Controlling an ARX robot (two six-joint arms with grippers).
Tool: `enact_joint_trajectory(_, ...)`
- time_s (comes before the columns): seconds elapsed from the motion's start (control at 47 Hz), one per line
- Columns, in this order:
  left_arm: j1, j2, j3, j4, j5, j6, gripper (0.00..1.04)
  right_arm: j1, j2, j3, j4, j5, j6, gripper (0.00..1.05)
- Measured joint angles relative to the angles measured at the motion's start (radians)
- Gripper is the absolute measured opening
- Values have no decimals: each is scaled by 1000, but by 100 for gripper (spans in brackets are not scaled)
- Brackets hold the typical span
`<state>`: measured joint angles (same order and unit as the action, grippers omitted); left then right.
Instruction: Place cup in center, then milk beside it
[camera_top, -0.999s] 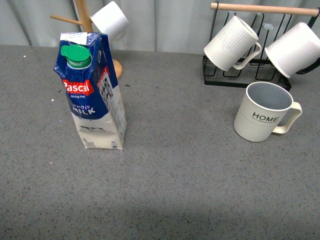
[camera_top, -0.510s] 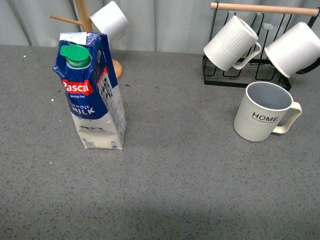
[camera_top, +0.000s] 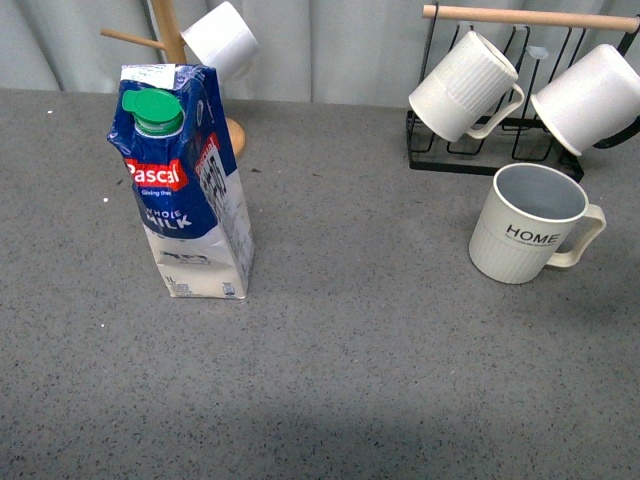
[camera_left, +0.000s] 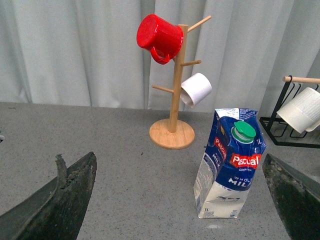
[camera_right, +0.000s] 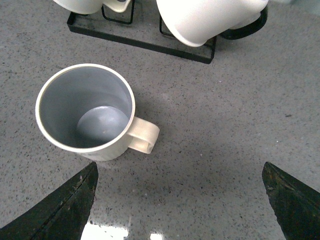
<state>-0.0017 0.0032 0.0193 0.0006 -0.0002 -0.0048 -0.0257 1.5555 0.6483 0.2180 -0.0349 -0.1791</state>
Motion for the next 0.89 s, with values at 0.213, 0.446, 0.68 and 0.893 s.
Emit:
enact_joint_trajectory(0.213, 0, 0, 0, 0, 0, 0, 98, 1, 207, 187, -89, 4, 56, 96)
enact_joint_trajectory(0.446, 0, 0, 0, 0, 0, 0, 98, 13, 332, 317, -141, -16, 64, 96)
enact_joint_trajectory(0.68, 0, 0, 0, 0, 0, 0, 98, 41, 434, 443, -212, -4, 64, 96)
enact_joint_trajectory(0.893, 0, 0, 0, 0, 0, 0, 98, 50, 481, 478, -235, 6, 64, 81)
